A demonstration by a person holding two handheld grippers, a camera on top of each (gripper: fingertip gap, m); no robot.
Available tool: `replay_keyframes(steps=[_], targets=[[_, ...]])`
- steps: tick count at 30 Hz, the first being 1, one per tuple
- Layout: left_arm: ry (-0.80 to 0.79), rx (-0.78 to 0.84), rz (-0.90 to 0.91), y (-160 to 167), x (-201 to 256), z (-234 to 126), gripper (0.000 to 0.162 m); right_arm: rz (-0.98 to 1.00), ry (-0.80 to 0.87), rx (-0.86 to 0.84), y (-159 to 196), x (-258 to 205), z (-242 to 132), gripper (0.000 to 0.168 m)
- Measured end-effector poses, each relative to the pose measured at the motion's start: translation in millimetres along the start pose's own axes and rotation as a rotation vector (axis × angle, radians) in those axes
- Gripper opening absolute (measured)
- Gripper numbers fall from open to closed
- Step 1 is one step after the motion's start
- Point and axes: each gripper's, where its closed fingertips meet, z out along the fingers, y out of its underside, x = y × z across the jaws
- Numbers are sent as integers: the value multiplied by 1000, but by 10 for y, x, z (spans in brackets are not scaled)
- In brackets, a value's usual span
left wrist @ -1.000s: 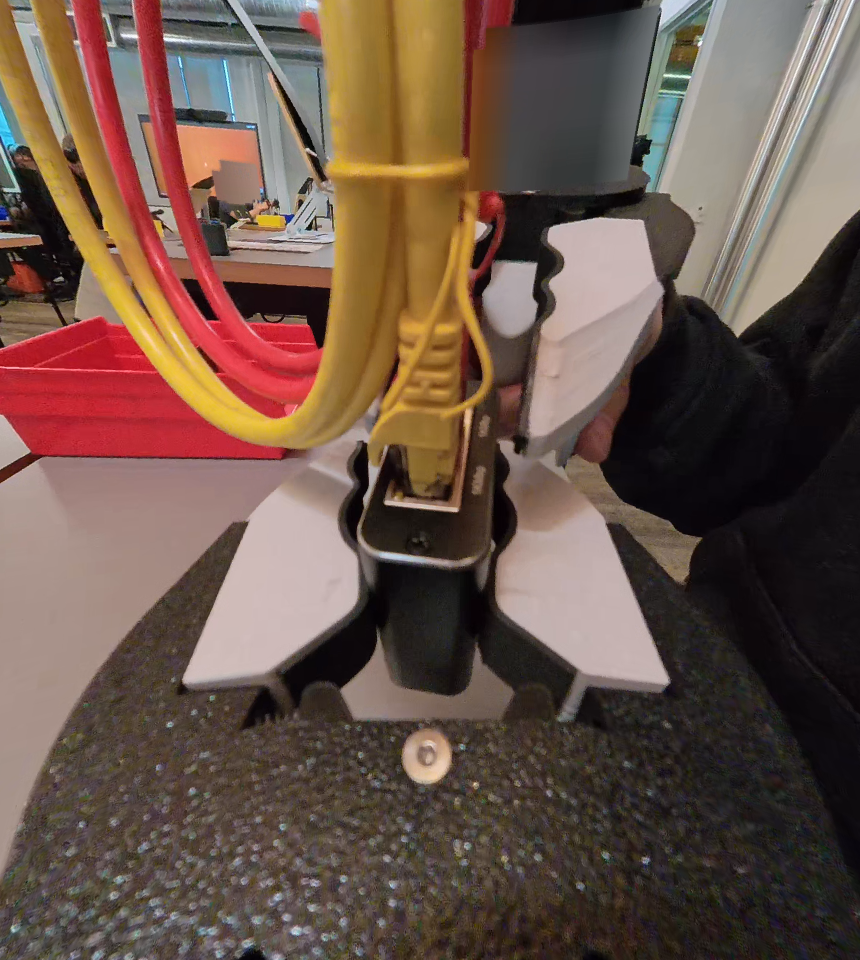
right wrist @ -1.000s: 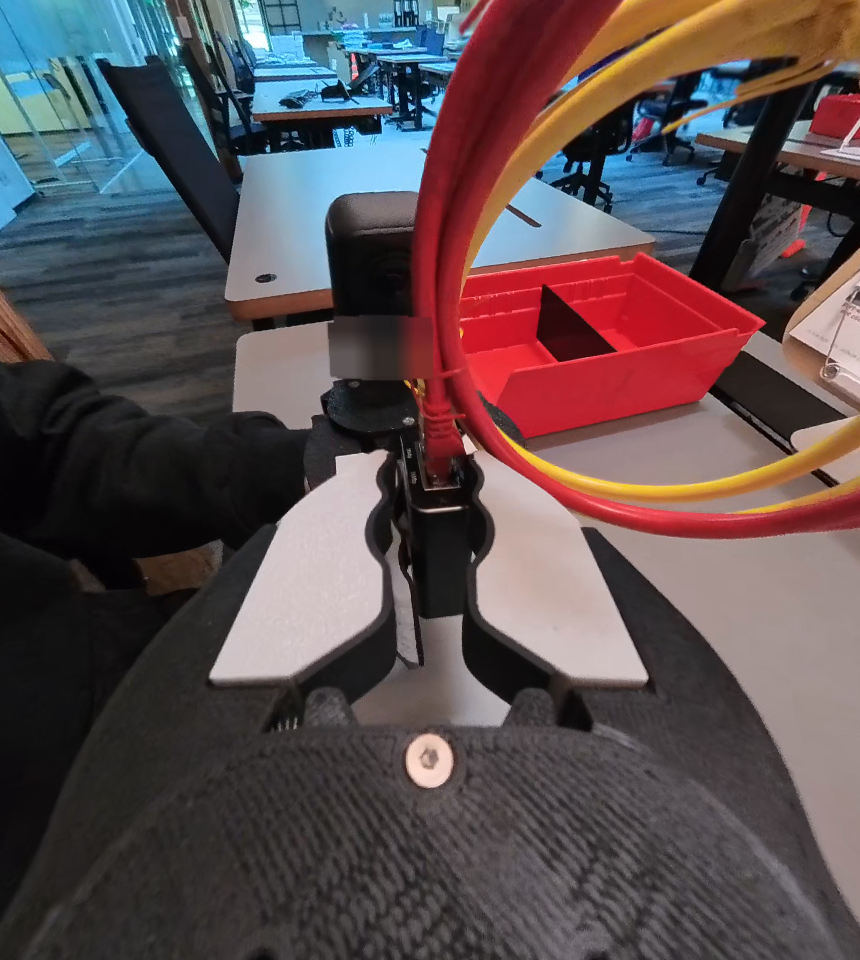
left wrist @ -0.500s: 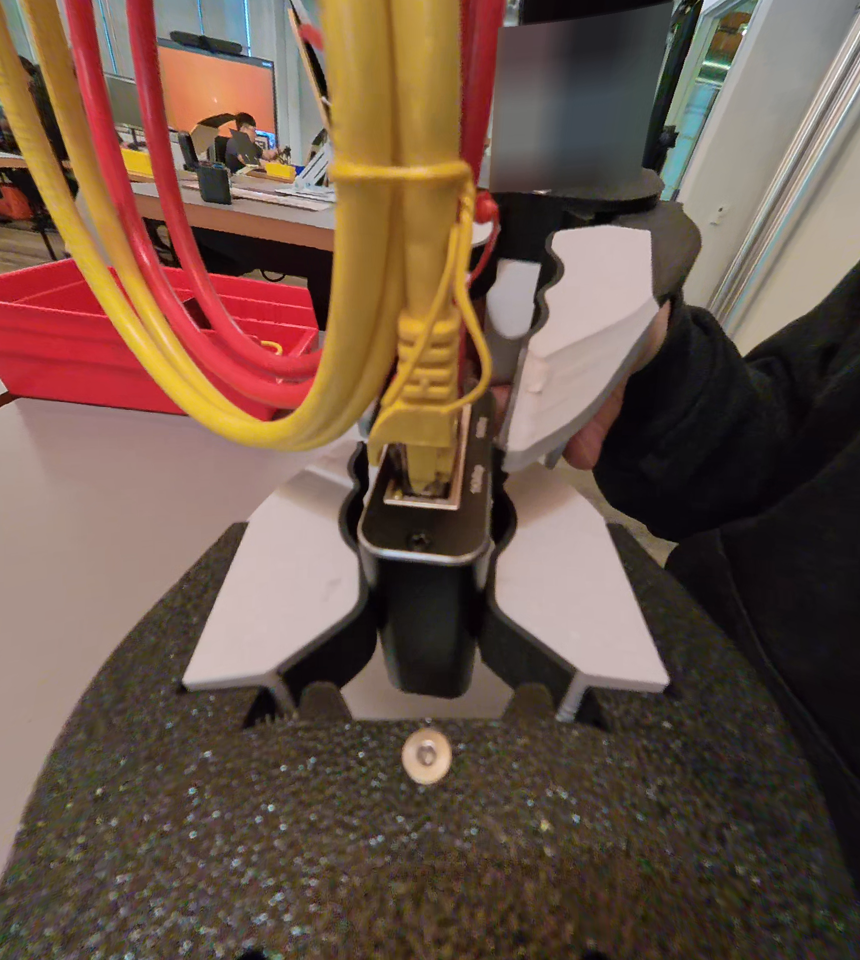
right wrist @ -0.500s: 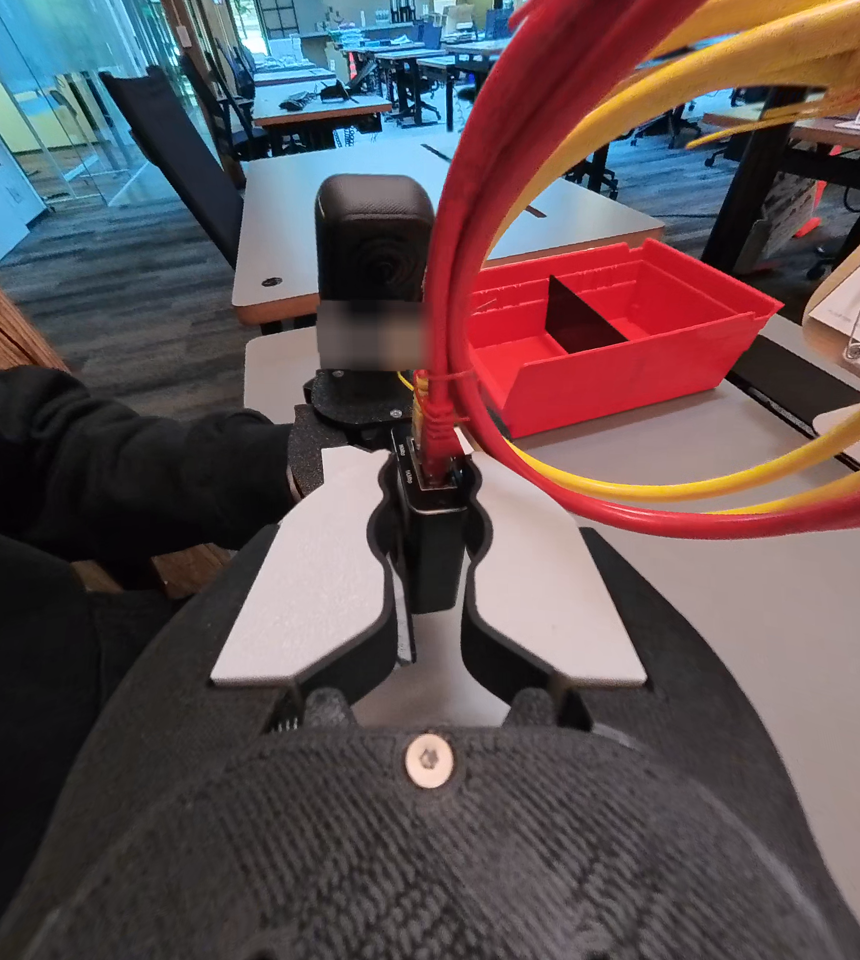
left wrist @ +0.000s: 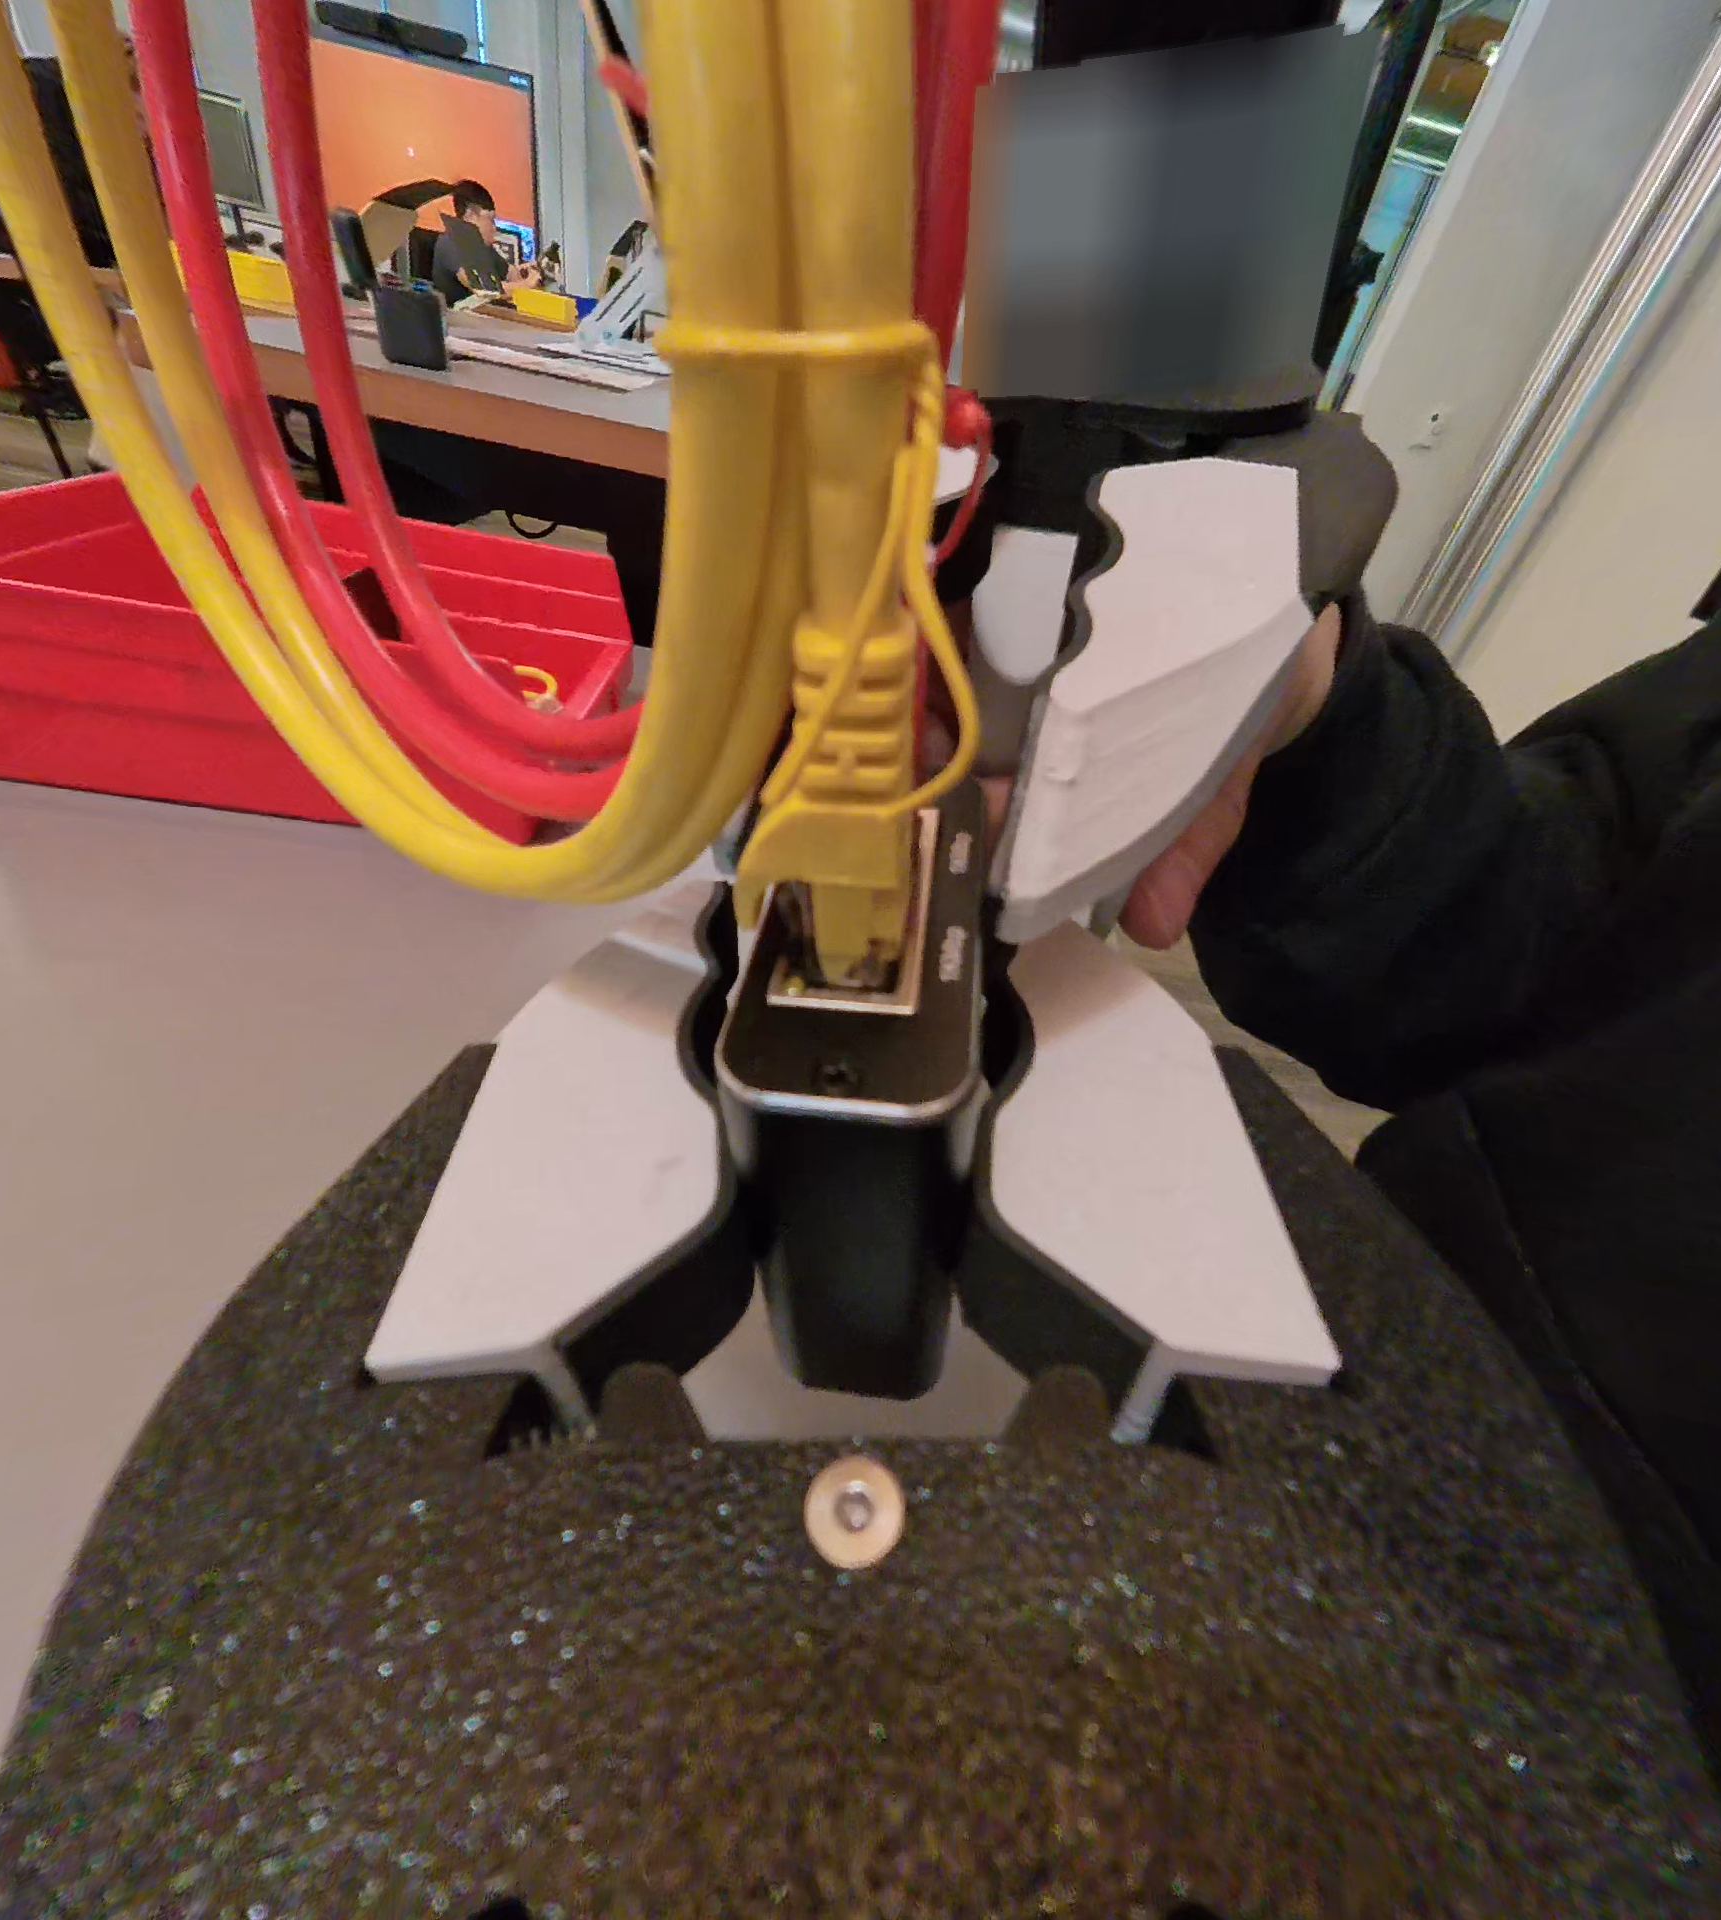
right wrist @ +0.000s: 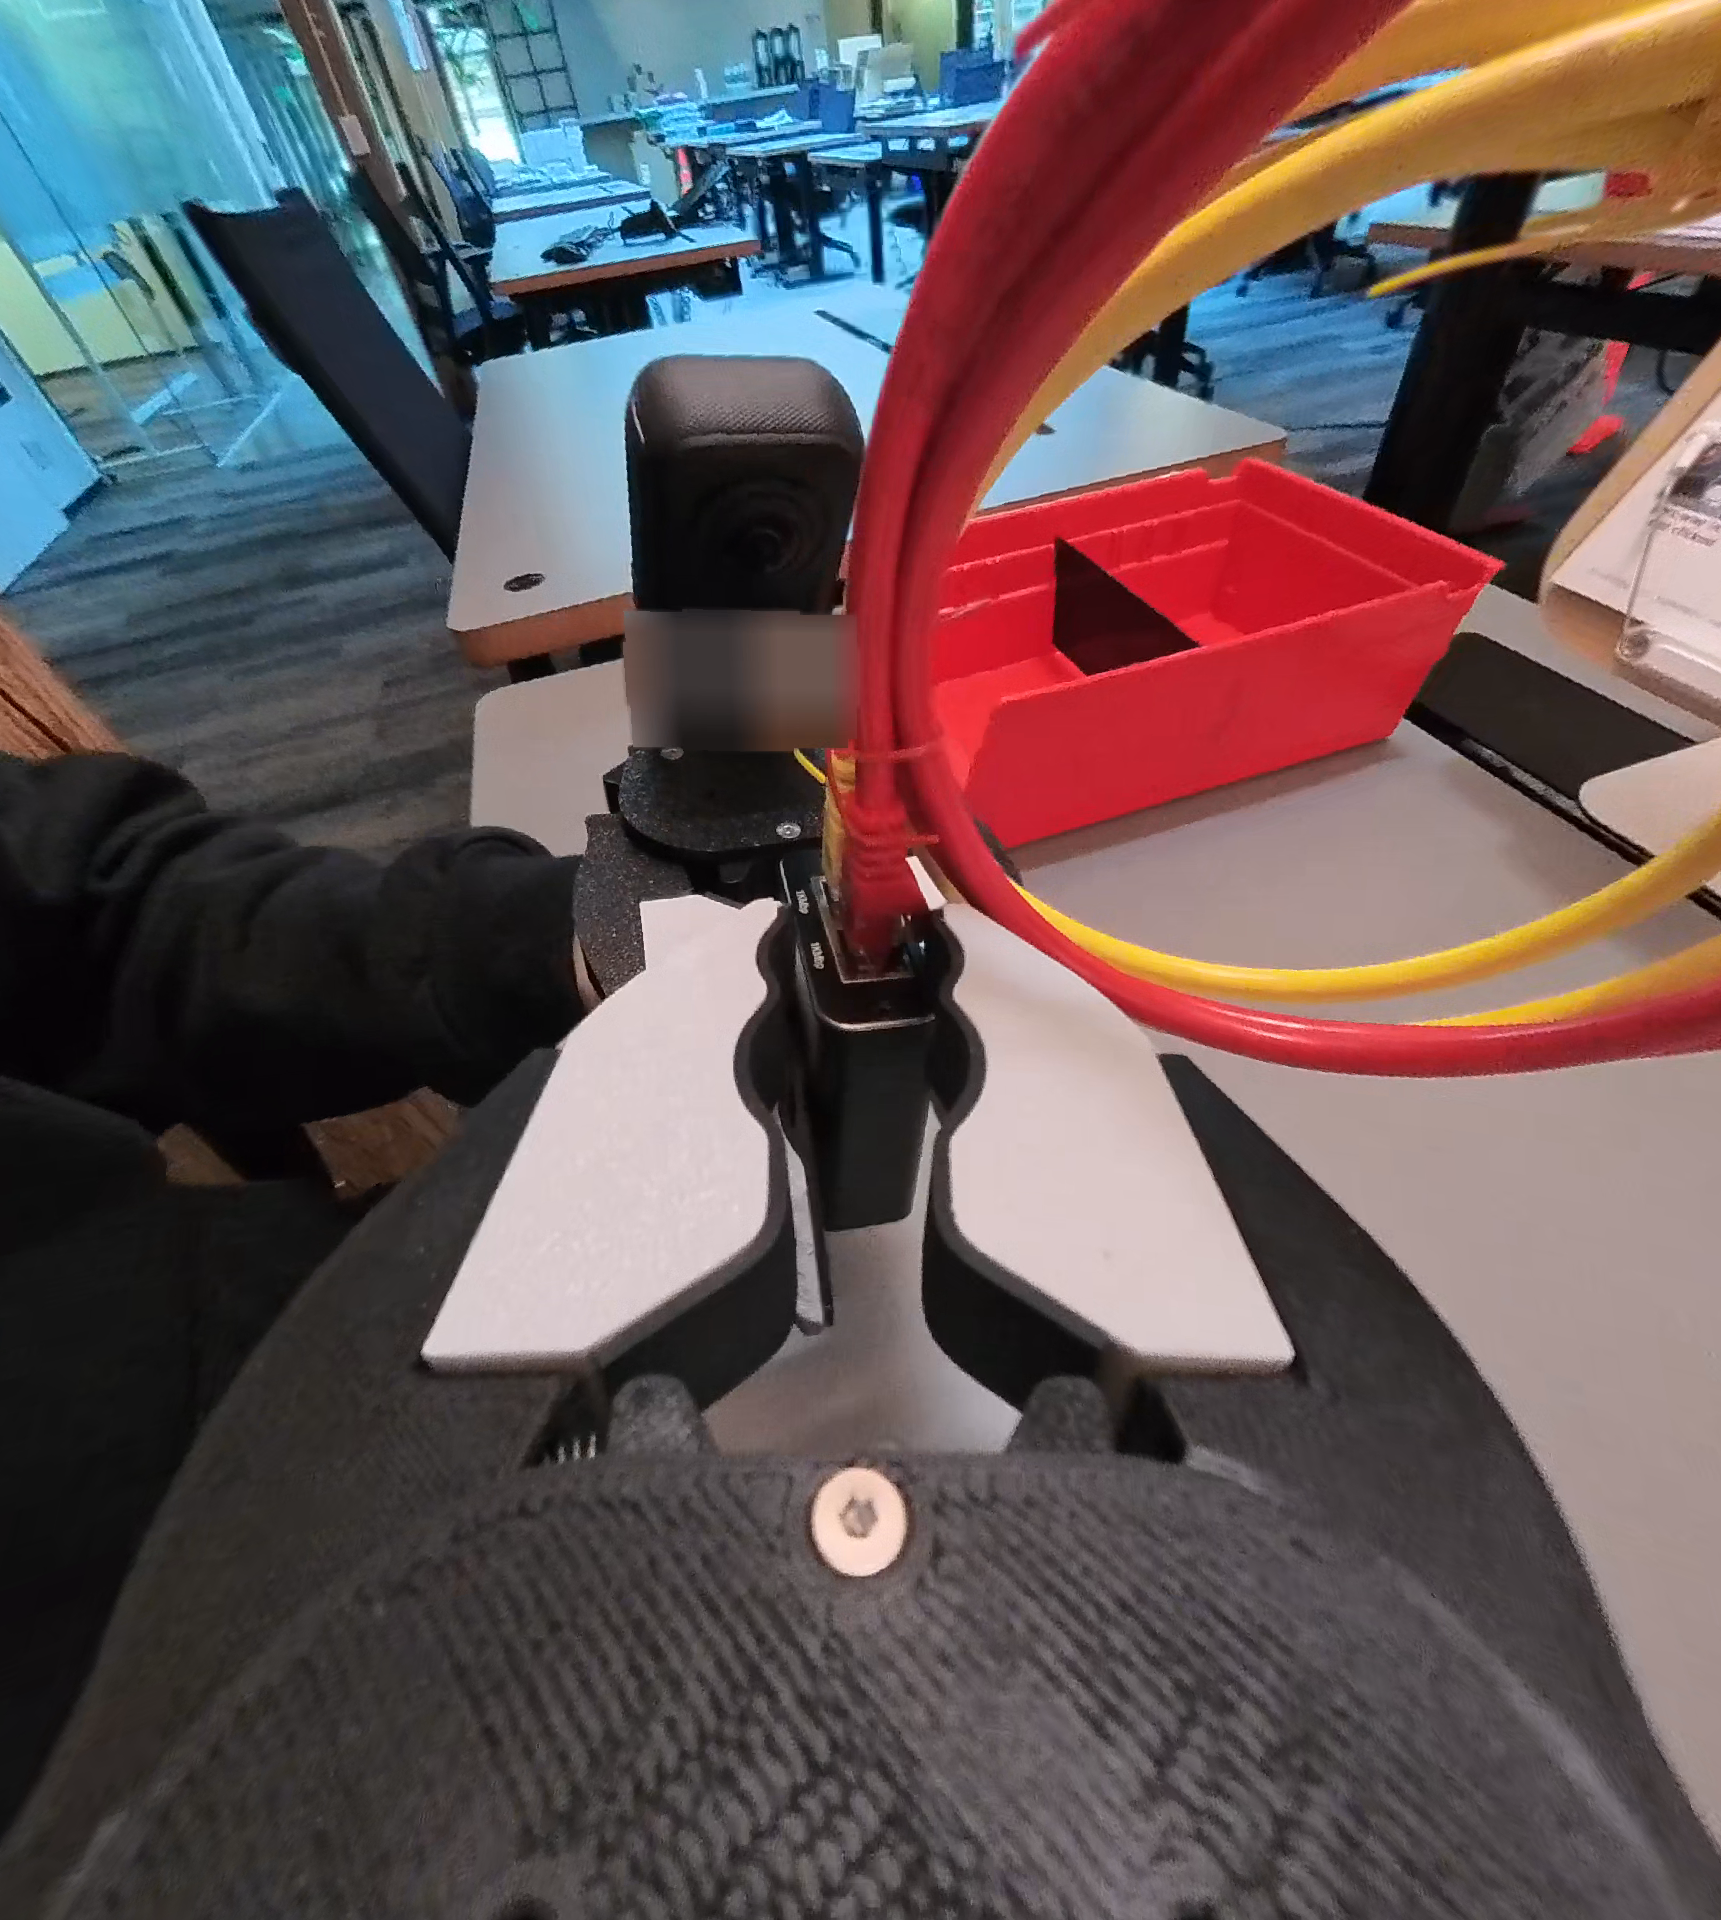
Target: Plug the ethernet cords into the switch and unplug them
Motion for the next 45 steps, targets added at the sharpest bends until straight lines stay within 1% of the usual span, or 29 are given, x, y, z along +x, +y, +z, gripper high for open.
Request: replay_keyframes(steps=[5,9,12,14,16,19,23,25,27,32,39,45], targets=[[-23,-36,10,17,-232,18,45,-13,-65,1,10,208,43,23],[-60,-39,11,-86,-454,-61,45,-44,-140,2,-117,366,163,23],[-65,-32,-54,-166,-525,-71,45,25,-165,-21,-195,460,189,23],[-46,-32,-69,-178,-475,-38,45,64,-151,-18,-198,442,144,23],[-33,-47,-48,-137,-402,10,45,45,-112,0,-155,391,81,24],[-17,-76,-17,-40,-291,55,45,5,-97,5,-66,294,13,23],[-14,-95,-57,18,-180,13,45,36,-93,18,-37,189,28,24],[-9,-106,-40,25,-137,-35,45,19,-90,18,-42,128,44,24],[0,-109,-15,11,-106,-68,45,-2,-88,6,-59,84,56,24],[32,-37,7,-149,-46,-120,45,-44,-70,27,-175,12,63,28],[67,-31,96,-179,28,-219,45,-109,-72,14,-222,-80,96,22],[109,-5,131,-186,81,-252,45,-153,-59,-13,-239,-136,122,22]])
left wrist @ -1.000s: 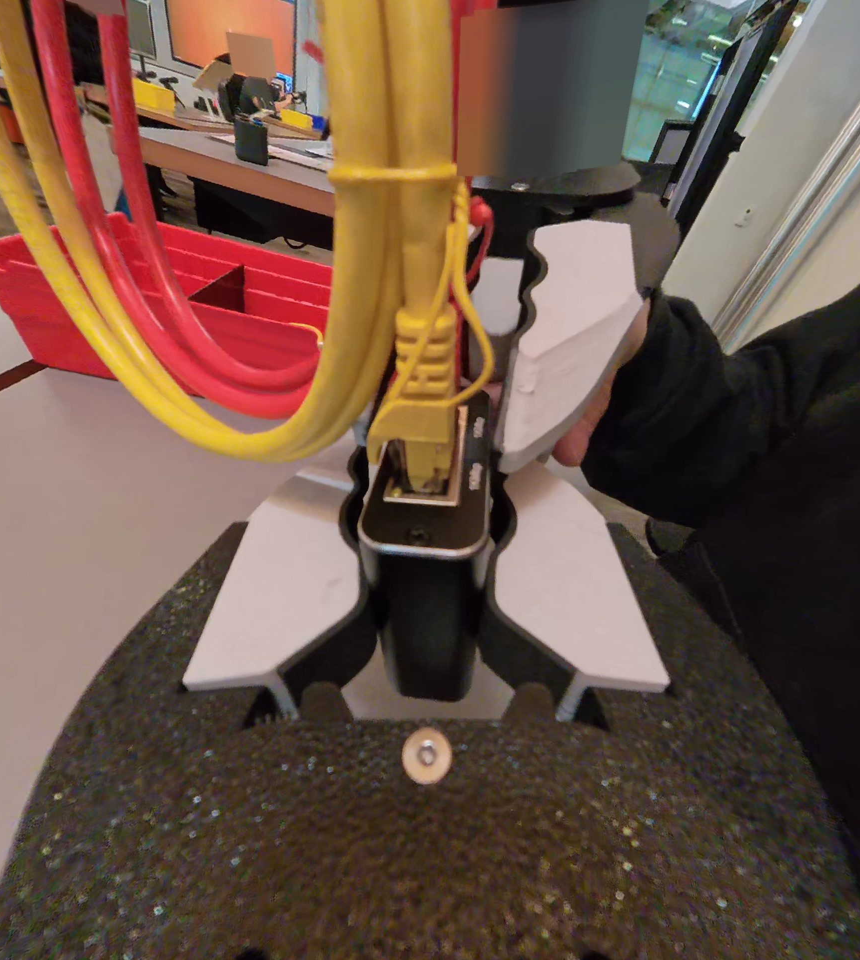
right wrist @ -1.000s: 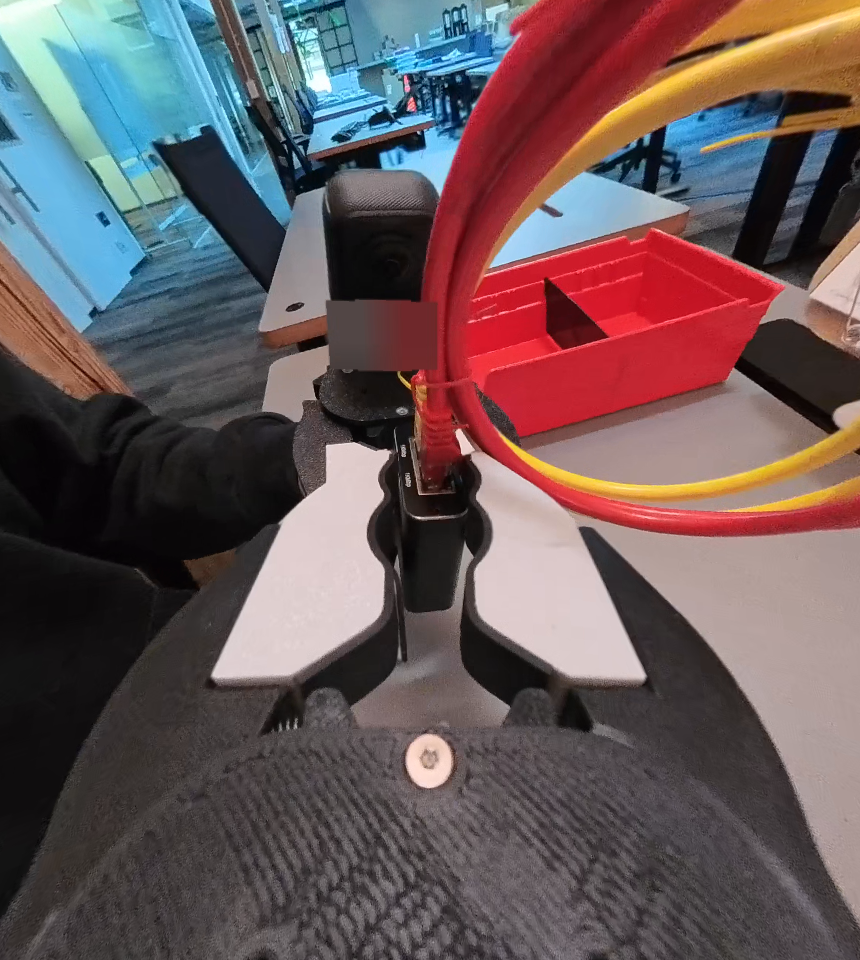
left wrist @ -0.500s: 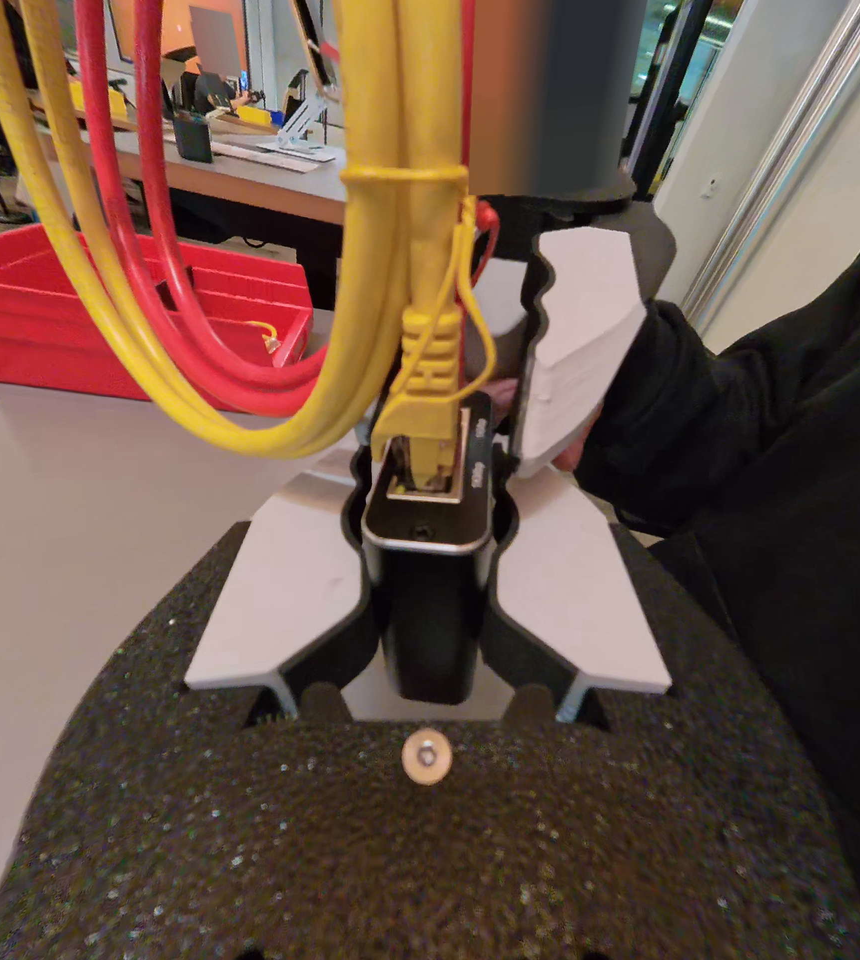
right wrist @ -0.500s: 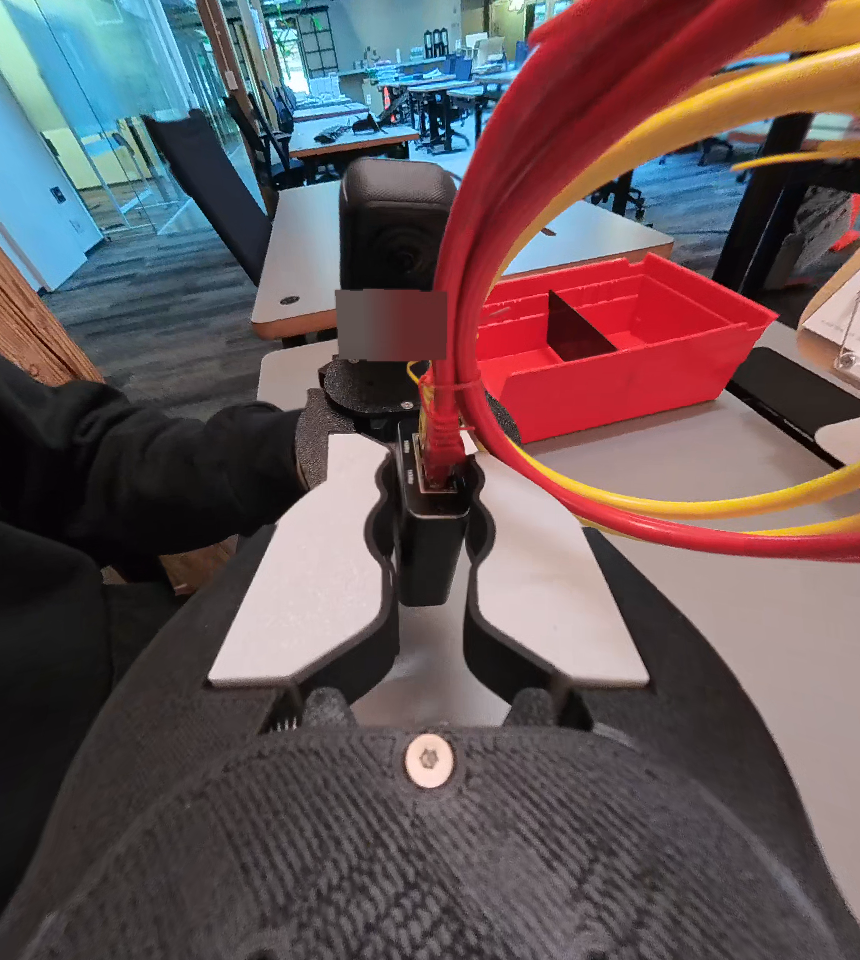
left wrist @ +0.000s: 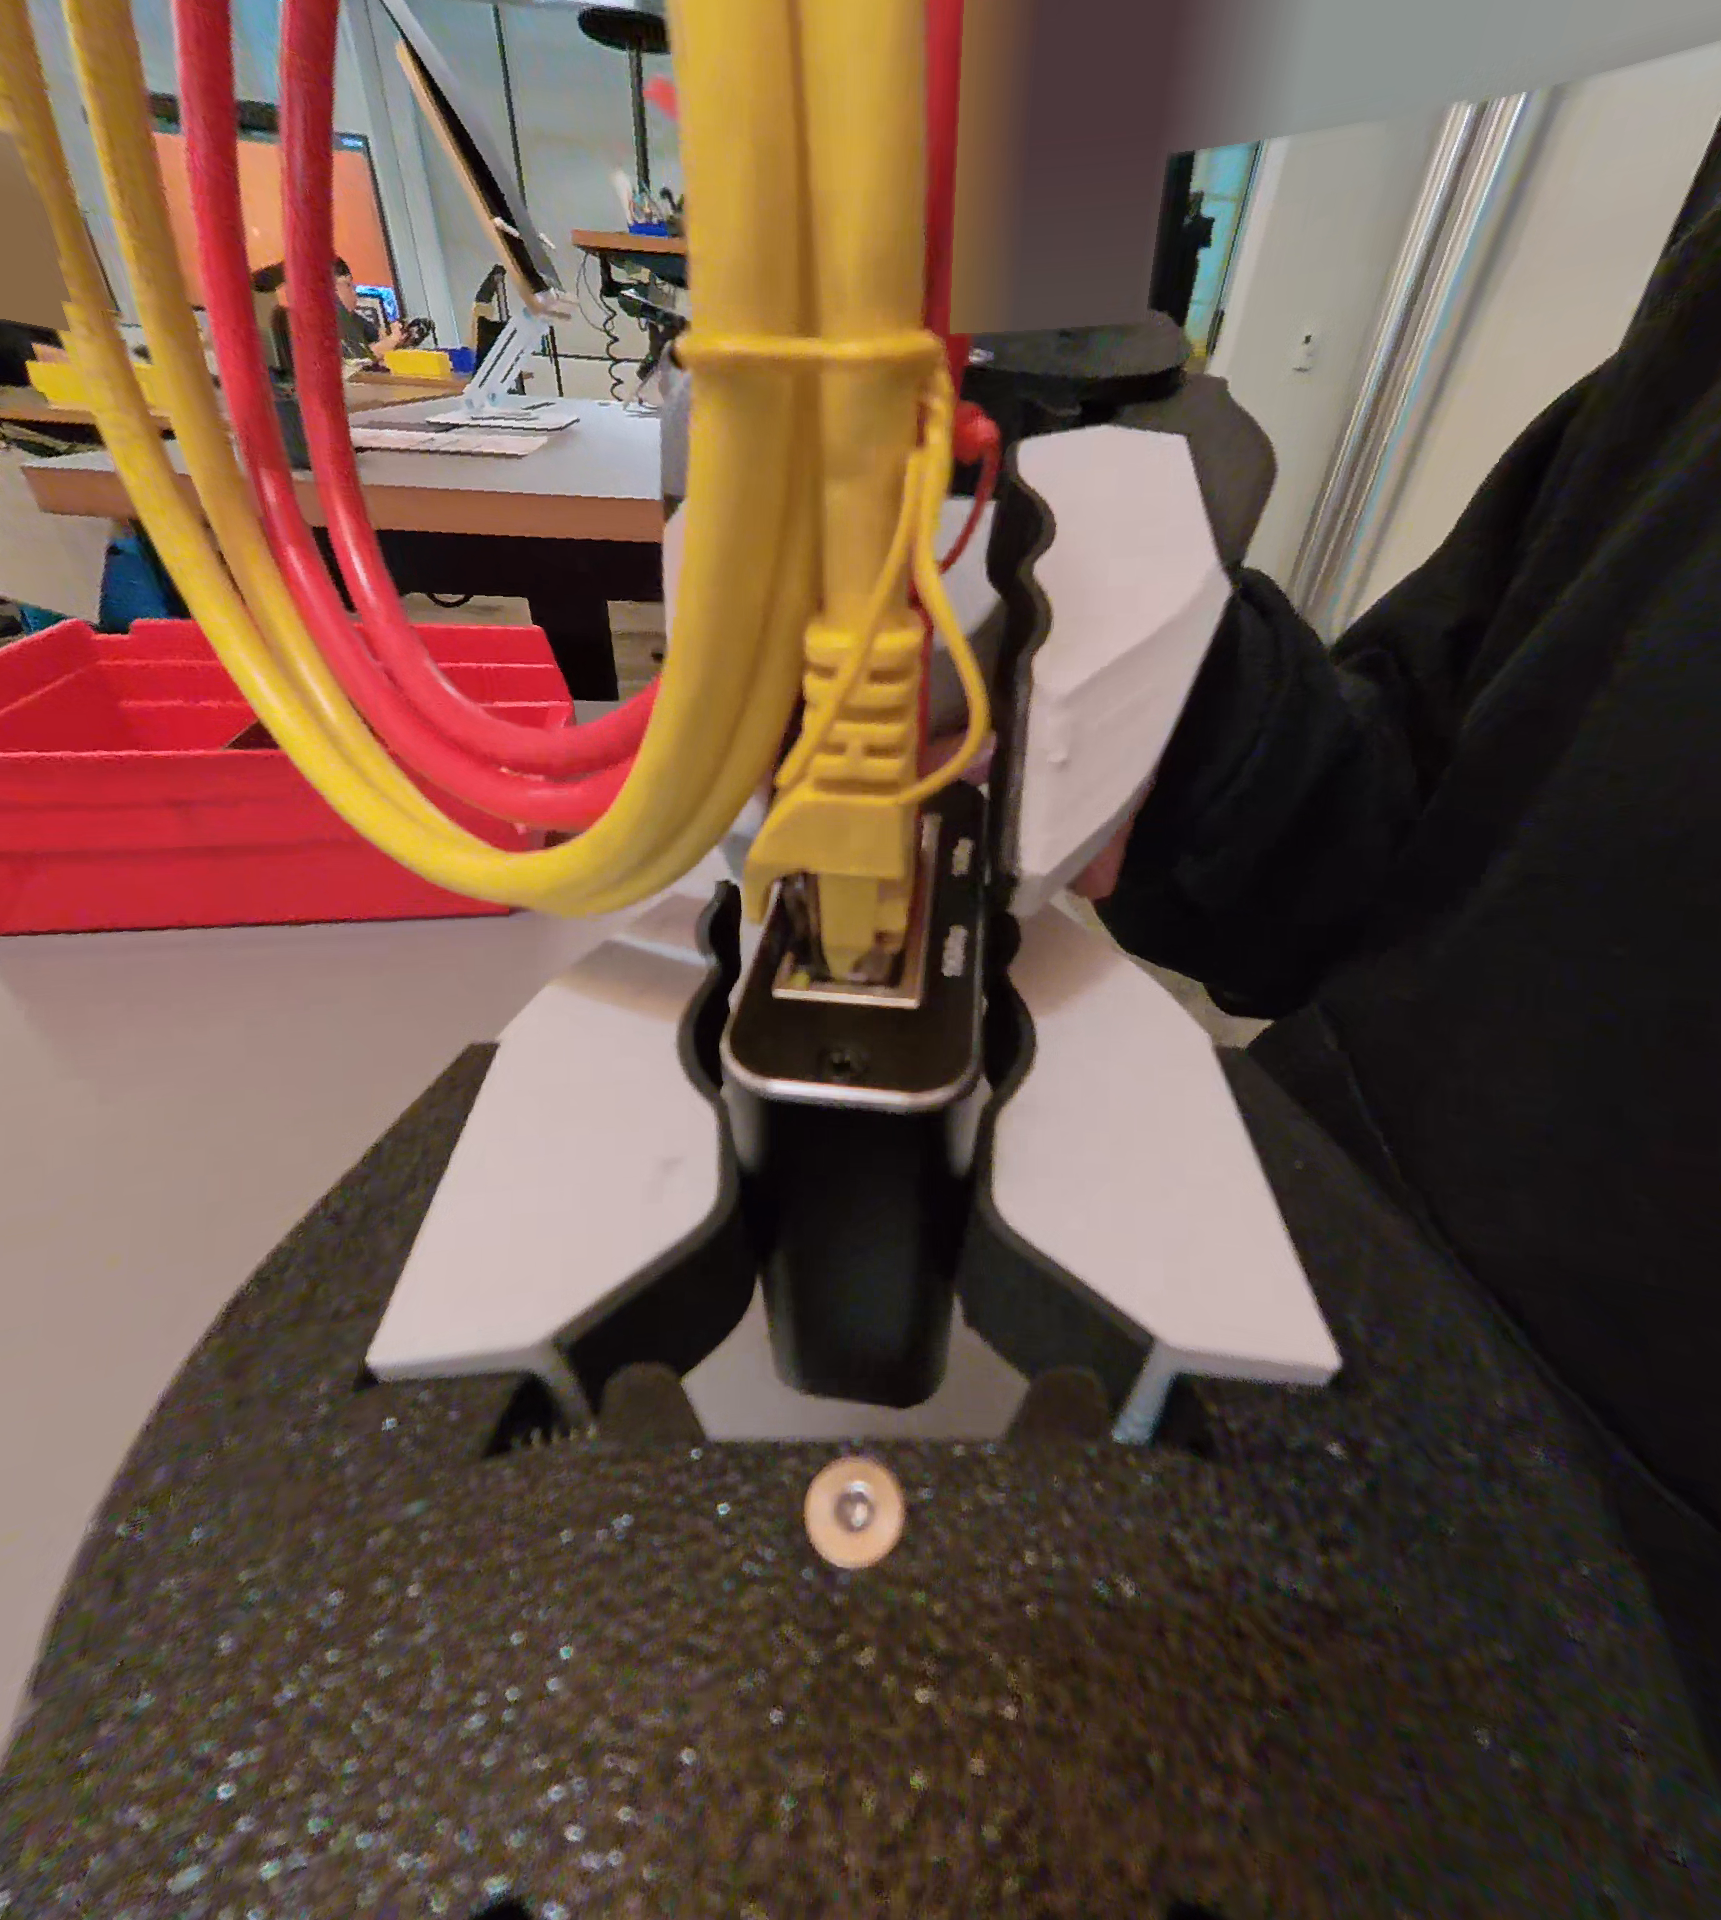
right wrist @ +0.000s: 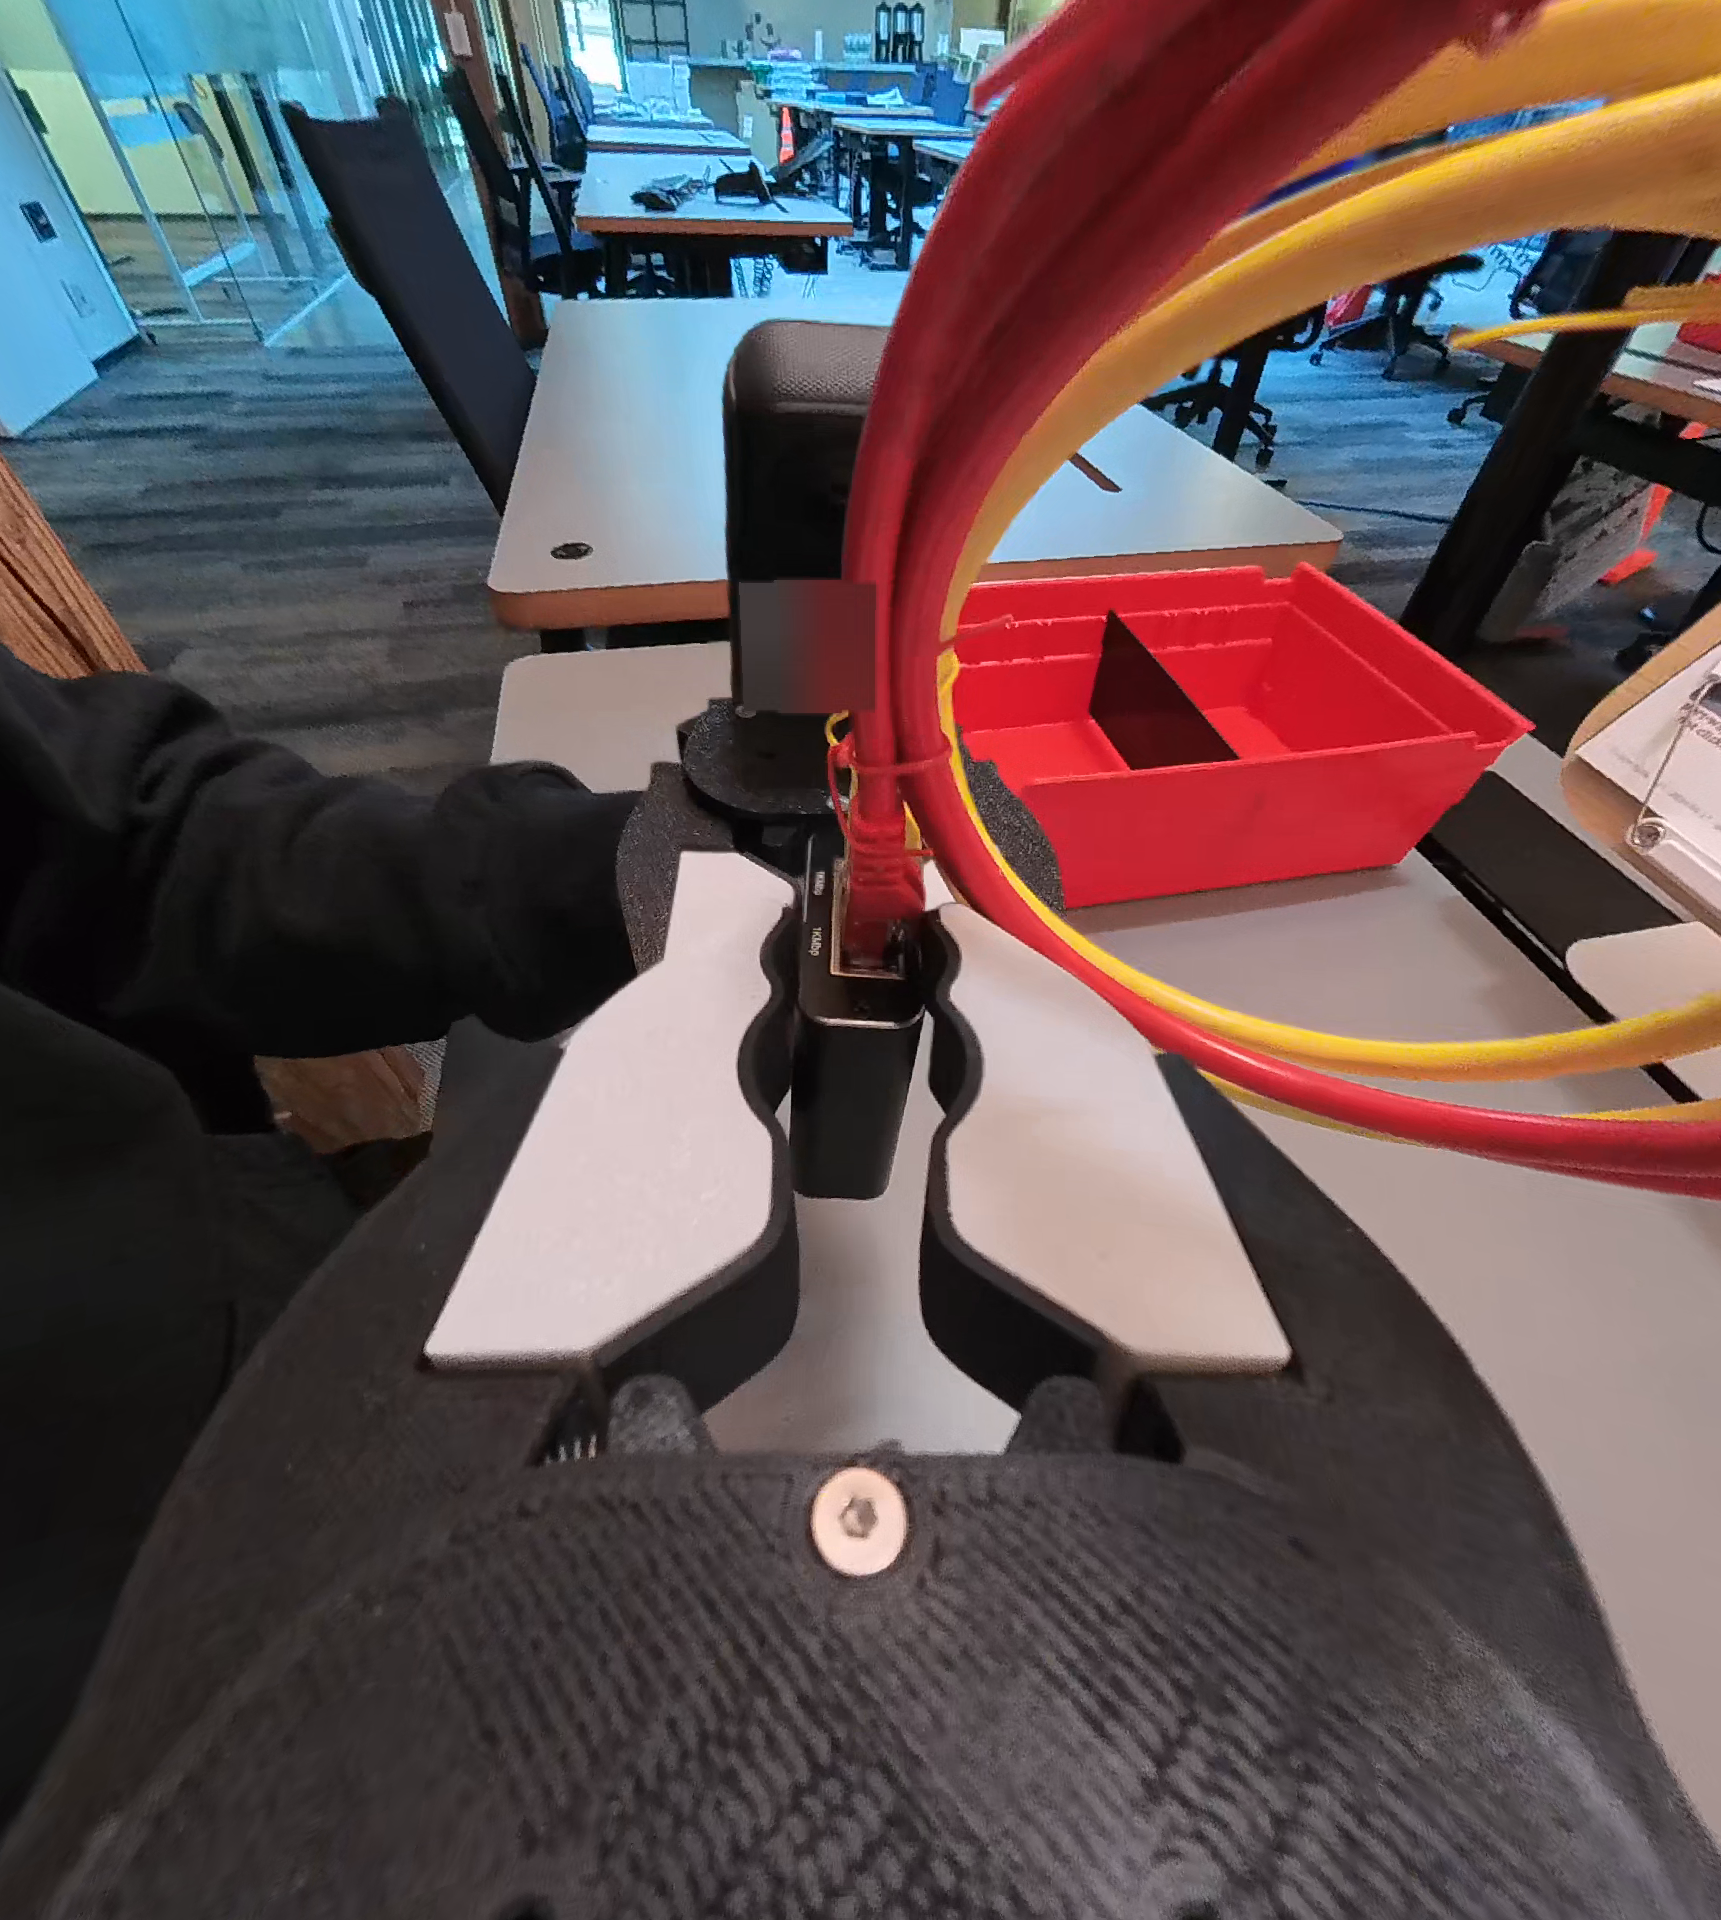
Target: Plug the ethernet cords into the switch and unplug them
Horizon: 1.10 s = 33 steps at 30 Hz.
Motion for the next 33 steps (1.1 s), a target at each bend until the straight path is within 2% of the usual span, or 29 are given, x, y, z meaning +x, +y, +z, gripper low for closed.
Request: replay_keyframes(steps=[5,12,31,33], targets=[[5,-12,35,17,22,18,45,-40,22,-37,-3,-29,-7,22],[-39,-162,87,154,2,57,45,-43,18,-54,14,-21,-43,15],[-72,-144,-12,282,-61,66,45,3,12,-45,149,32,21,20],[-67,-151,-17,298,-53,61,45,10,13,-45,159,47,28,15]])
